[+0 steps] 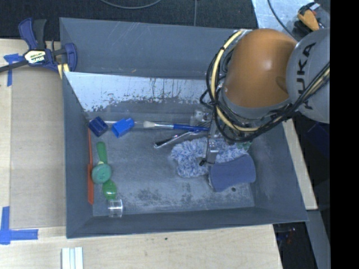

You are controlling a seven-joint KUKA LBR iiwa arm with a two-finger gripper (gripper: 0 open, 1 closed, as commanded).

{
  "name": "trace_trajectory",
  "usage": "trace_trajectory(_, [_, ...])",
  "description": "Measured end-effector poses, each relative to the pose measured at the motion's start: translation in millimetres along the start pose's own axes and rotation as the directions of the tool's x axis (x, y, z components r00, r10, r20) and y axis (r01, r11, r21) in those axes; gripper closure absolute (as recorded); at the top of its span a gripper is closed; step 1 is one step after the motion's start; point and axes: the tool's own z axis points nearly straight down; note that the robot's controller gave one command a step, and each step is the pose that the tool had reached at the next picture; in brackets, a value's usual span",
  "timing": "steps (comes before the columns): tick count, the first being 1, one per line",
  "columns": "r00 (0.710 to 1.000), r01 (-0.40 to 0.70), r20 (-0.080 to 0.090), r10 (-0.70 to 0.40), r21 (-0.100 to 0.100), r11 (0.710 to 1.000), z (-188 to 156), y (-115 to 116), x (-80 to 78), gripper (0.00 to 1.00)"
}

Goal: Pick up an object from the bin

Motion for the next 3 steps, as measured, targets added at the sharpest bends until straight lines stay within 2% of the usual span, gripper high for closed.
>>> trace_trajectory(1, [0.989, -0.147, -0.001, 0.147, 0.0, 0.989, 141, -12, -32.7, 0.0])
trace_trajectory(2, [0.984, -0.18, 0.014, 0.18, -0.003, 0.984, 68, -11, -39.1, 0.0])
trace_trajectory(3, [0.981, -0.193, -0.003, 0.193, 0.0, 0.981, 111, -57, -36.2, 0.0])
